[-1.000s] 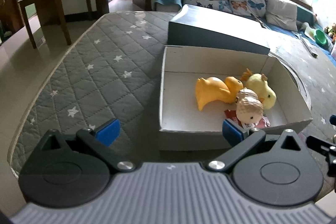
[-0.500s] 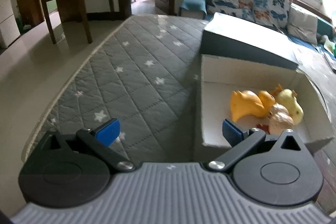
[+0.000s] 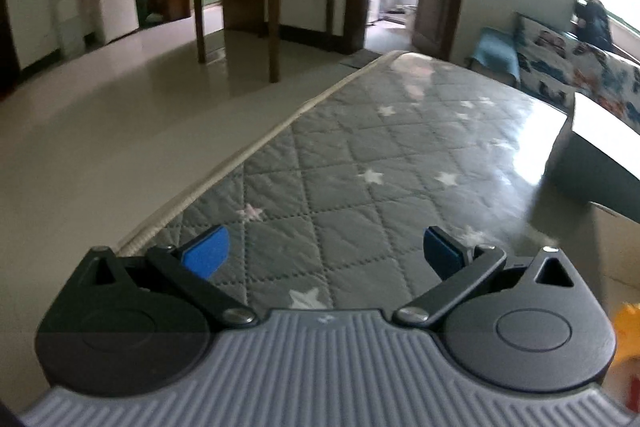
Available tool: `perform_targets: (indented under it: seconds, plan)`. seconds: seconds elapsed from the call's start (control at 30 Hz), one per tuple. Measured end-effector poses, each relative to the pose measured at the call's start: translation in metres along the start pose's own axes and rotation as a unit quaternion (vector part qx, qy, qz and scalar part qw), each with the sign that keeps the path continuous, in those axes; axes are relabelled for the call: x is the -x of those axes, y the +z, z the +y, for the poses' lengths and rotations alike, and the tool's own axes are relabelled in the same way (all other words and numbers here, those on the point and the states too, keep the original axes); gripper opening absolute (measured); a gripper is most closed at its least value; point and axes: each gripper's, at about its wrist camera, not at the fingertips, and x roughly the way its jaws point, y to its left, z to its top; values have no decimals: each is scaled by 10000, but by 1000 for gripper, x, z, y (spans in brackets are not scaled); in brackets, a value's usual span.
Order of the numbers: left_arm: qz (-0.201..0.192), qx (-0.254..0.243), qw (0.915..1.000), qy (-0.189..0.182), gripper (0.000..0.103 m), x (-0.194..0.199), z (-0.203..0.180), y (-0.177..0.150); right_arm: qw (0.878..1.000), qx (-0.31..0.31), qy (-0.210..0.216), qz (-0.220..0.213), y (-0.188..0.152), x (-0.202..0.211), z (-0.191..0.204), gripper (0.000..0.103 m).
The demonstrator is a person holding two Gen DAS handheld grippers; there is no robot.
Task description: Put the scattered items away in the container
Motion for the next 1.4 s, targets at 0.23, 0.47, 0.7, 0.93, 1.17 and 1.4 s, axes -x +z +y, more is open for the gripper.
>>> perform_targets:
  seconds: [0.23,0.47,0.7,0.93,1.17,1.4]
  plan:
    - [-93,-309,9984,456,103,-30,-6,-10,9994,189,-236,159,-2,-54,7,103]
    - [-113,-226,9989,393,103,-44,-5,-11,9993,-150,-212,284,-3,-77,3,103]
    - [-77,-243,9996,77,103,-52,1,-9,9989,162,-240,372,3,-88,7,103]
    - [-77,-251,9996,59,103,-56,1,-9,9983,-33,-444,383,7,-95,1,103]
    - [-74,-245,9997,58,103,-59,-3,-9,9984,-18,-433,373,10,-99,0,103]
    - [-80,-247,9996,58,103,-64,-13,-7,9987,-158,-376,312,17,-104,-4,103]
